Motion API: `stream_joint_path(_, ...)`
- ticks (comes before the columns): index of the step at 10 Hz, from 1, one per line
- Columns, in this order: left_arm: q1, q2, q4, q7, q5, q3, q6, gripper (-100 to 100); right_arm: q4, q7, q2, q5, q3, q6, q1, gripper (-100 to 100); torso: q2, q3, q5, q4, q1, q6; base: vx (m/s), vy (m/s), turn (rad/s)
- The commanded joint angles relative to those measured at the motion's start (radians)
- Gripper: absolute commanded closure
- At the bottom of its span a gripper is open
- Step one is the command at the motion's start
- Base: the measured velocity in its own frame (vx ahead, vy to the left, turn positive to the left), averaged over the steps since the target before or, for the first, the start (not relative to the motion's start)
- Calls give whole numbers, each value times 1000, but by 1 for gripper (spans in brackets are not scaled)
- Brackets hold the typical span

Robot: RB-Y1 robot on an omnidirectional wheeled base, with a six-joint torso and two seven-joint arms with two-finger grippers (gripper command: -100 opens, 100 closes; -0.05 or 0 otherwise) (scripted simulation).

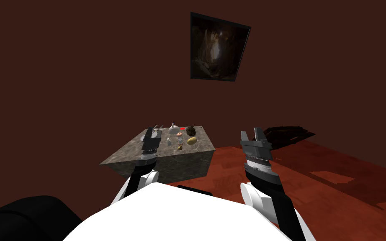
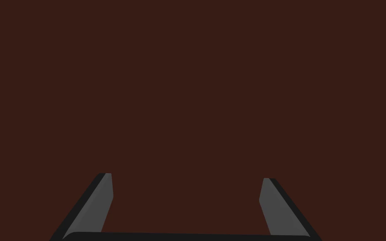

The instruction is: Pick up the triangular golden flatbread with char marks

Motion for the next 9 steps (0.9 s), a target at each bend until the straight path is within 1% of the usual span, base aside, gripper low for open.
stream_joint_path(1, -1, 27, 3, 2, 8, -3, 29, -100, 0, 0, 0, 0, 0, 0, 0, 0, 0, 0, 0, 0, 0, 0, -8, 14, -55)
stream_joint_path(3, -3, 58, 5, 4, 20, -6, 70, -100, 0, 0, 0, 0, 0, 0, 0, 0, 1, 0, 0, 0, 2, 0, -20, 37, -66)
stream_joint_path(6, -12, 112, 7, 10, 45, -11, 156, -100, 0, 0, 0, 0, 0, 0, 0, 0, 2, 1, 1, 1, 3, 0, -37, 38, -87)
stream_joint_path(7, -12, 112, 7, 10, 45, -11, 161, -100, 0, 0, 0, 0, 0, 0, 0, 0, 2, 1, 1, 1, 3, 0, -29, 32, -43)
stream_joint_path(8, -17, 131, 7, 13, 56, -12, 198, -100, 0, 0, 0, 0, 0, 0, 0, 0, 2, 1, 1, 0, 2, 0, -32, 28, -72)
stream_joint_path(9, -23, 150, 6, 16, 67, -13, 225, -100, 0, 0, 0, 0, 0, 0, 0, 0, 2, 1, 1, 0, 2, 0, -49, 43, -119)
